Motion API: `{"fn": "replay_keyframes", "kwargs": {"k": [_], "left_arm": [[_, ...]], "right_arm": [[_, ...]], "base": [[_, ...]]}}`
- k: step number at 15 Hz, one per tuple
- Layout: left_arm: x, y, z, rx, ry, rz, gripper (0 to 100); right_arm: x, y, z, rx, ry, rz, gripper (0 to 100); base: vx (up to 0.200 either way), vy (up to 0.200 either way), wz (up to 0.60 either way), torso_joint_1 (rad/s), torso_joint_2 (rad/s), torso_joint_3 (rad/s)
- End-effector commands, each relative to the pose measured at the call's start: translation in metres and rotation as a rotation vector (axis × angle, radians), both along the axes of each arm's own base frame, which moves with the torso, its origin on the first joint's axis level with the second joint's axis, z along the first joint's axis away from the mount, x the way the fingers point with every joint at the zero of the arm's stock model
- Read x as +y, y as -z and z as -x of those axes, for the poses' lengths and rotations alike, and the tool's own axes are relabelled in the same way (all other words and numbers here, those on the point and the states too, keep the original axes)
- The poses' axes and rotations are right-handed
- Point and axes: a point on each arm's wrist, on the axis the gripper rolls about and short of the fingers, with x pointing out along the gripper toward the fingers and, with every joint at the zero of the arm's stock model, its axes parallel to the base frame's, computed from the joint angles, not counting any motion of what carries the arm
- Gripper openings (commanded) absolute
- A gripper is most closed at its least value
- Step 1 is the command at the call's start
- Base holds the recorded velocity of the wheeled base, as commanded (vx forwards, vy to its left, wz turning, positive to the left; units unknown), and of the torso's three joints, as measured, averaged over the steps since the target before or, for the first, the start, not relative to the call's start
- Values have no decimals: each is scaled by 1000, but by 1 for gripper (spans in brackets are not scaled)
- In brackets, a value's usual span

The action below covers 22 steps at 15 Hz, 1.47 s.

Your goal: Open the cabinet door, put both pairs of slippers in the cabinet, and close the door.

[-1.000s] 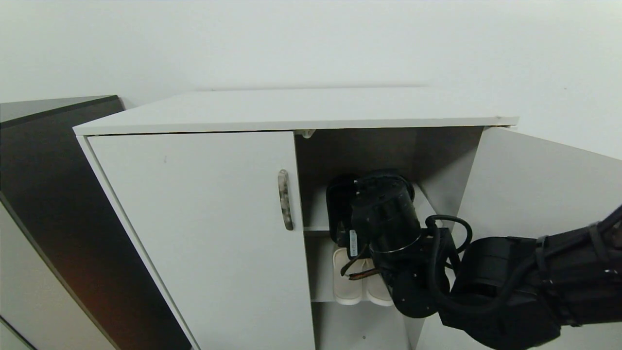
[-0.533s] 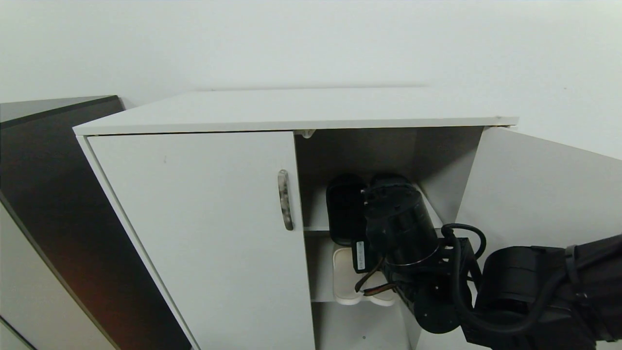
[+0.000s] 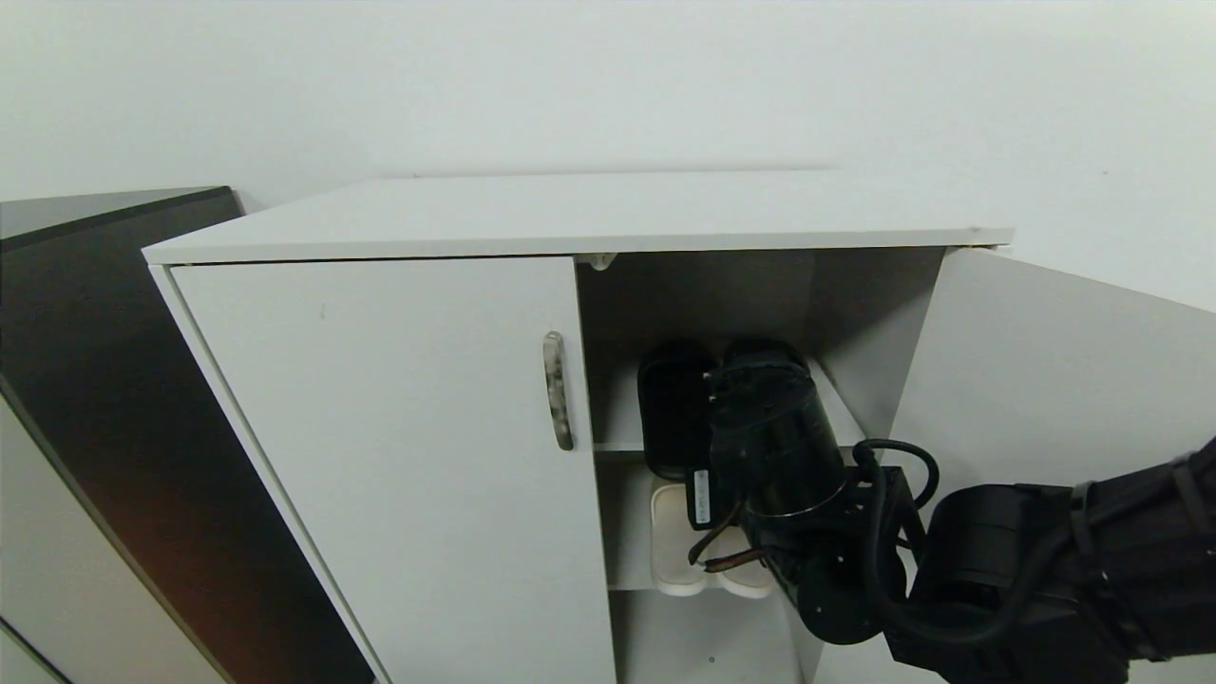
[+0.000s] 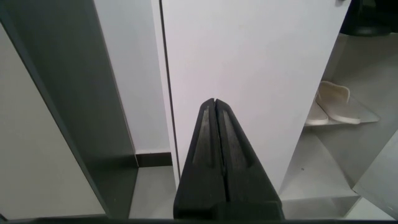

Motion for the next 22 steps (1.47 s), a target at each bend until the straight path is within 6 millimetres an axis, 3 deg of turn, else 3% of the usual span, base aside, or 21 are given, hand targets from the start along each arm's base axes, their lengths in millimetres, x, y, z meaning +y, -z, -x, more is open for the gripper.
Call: {"fn": "replay_keyframes", "kwargs": {"k": [1,20,22], "left_arm": [[0,0,0,0,0,0,0],[0,0,0,0,0,2,0],[0,0,0,0,0,2,0]], "right_arm": [[0,2,-2,4,4,3,0],[-6,5,2,14,1,23,0],[-9,6,5,17,-4,44,0]], "base": [[-200,0,0,2,-2,2],[-200,0,0,3,3,2],[0,0,0,0,0,0]]}}
